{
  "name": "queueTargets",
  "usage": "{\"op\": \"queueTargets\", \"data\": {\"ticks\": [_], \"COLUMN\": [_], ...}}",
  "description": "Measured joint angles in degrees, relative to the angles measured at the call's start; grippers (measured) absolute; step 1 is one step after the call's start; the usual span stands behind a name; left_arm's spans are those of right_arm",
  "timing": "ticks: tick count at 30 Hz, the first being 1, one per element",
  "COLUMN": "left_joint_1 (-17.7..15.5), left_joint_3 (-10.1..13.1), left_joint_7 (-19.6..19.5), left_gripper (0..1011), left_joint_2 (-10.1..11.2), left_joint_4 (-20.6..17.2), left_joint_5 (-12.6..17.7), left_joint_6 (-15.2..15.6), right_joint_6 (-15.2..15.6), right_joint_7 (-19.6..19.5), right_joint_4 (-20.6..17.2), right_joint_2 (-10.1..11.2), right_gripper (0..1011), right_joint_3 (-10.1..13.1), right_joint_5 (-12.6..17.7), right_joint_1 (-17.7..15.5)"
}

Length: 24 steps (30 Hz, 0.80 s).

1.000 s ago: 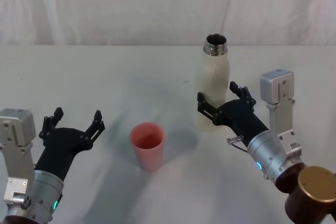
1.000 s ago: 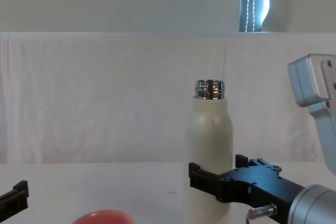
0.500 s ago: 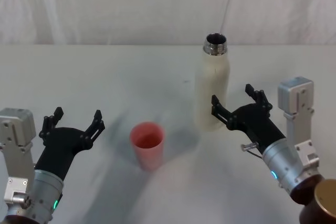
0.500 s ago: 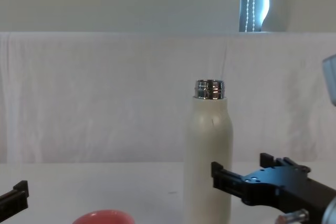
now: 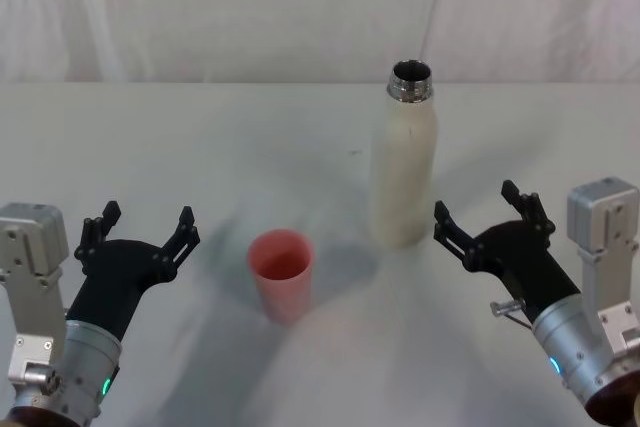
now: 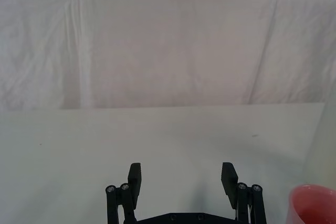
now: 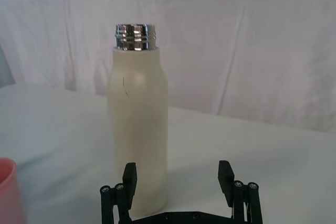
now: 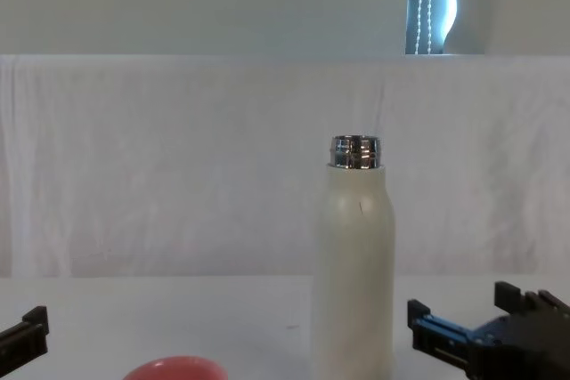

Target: Grasp the thermos with one hand and pour water into the cup lid.

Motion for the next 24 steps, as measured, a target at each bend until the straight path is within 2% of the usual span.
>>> {"op": "queueTargets", "data": {"ticks": [13,24], "left_joint_1": [0.0,0.0], "left_joint_3": [0.0,0.0], "left_joint_7": [0.0,0.0], "left_gripper": [1001,1001], "left_joint_2": [0.0,0.0], "left_joint_4": [0.0,0.0], "left_joint_5": [0.0,0.0], "left_joint_6": [0.0,0.0], "right_joint_6": [-1.5,-2.5], "right_joint_7": [-1.0,-1.3], "right_joint_4": [-0.4,0.9], "right_joint_2": [-0.2,-1.0], "right_gripper": [1001,1001], "right_joint_3": [1.2,1.9], "right_joint_5": [-1.7,-2.4], "right_joint_1": [-3.1,-3.9]}}
